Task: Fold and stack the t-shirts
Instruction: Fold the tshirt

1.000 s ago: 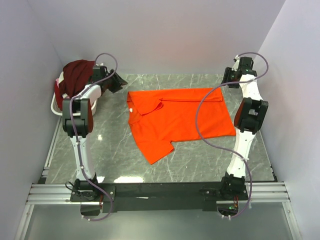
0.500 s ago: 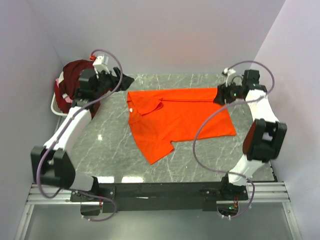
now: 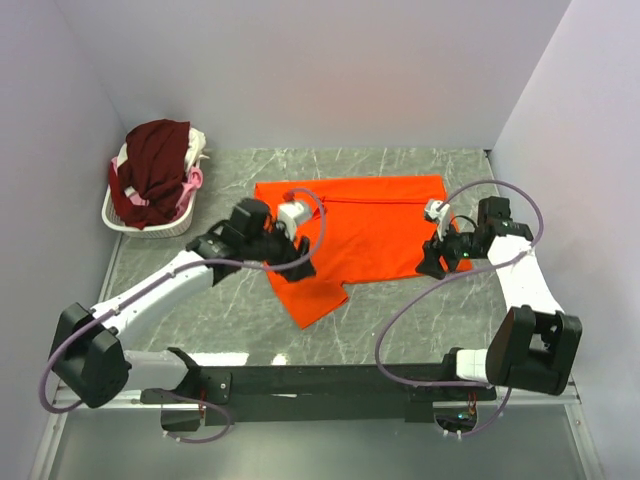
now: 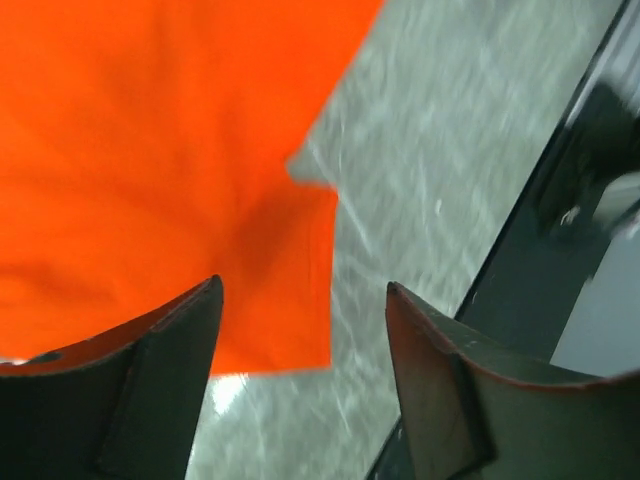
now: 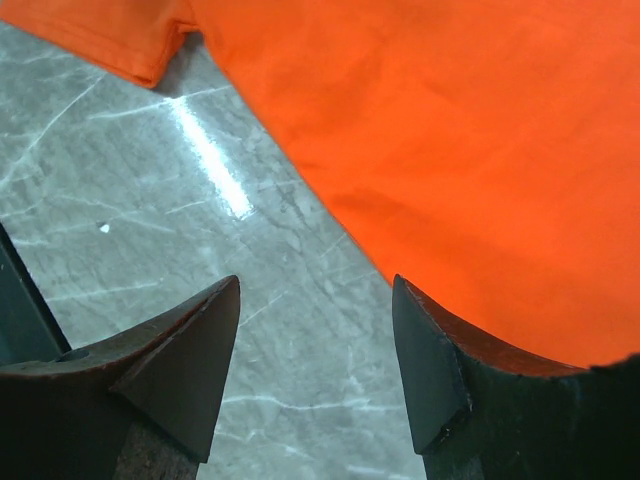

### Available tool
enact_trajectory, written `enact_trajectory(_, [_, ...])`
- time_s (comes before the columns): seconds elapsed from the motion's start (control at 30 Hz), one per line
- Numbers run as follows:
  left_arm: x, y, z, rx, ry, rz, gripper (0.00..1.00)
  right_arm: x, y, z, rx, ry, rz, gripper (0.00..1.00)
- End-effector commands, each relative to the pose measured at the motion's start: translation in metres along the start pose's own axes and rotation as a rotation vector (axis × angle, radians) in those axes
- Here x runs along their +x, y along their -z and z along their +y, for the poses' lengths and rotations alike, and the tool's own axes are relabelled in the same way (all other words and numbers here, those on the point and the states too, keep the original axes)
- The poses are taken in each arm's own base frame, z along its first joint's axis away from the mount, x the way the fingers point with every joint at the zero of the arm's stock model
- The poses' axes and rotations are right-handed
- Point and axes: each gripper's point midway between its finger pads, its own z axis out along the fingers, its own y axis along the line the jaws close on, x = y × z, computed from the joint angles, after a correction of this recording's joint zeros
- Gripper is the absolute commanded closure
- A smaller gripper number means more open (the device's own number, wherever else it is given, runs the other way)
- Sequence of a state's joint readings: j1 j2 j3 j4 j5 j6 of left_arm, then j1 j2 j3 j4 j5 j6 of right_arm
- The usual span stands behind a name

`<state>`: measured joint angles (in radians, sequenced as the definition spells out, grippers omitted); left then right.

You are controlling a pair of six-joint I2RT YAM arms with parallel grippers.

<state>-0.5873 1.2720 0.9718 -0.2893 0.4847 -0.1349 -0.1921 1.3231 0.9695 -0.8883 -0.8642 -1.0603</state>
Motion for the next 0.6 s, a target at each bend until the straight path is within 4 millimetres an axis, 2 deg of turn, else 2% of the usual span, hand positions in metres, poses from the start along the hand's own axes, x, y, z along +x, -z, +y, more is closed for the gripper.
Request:
enact_trajectory(0.0, [0.050, 0.002, 0.007, -0.119, -0.084, 0.171, 0.30, -0.008, 0.014, -0.016, 0.126, -0.011, -0.027, 0.31])
enact_trajectory(0.03, [0.060, -0.001, 0.008, -0.148, -0.086, 0.202, 0.33, -0.006, 0.020, -0.021, 0.153, -0.050, -0.032, 0.31])
enact_trajectory(0.1, [0.076, -0.009, -0.007, -0.139, -0.106, 0.267, 0.38, -0.007, 0.029, -0.029, 0.182, -0.083, -0.048, 0.31])
enact_trajectory(0.17, [0.091, -0.018, -0.010, -0.180, -0.124, 0.342, 0.47, -0.006, 0.040, -0.039, 0.211, -0.134, -0.064, 0.31])
enact_trajectory(0.23, [0.112, -0.026, -0.010, -0.202, -0.121, 0.431, 0.51, 0.001, 0.044, -0.042, 0.209, -0.186, -0.074, 0.31])
enact_trajectory(0.27, [0.119, -0.031, -0.016, -0.195, -0.143, 0.456, 0.53, 0.005, 0.044, -0.043, 0.205, -0.202, -0.075, 0.31])
enact_trajectory(0.43, [0.152, -0.046, -0.019, -0.239, -0.179, 0.559, 0.56, 0.019, 0.048, -0.048, 0.219, -0.259, -0.075, 0.31])
enact_trajectory(0.57, [0.164, -0.051, -0.018, -0.280, -0.209, 0.601, 0.58, 0.023, 0.048, -0.048, 0.207, -0.283, -0.081, 0.31])
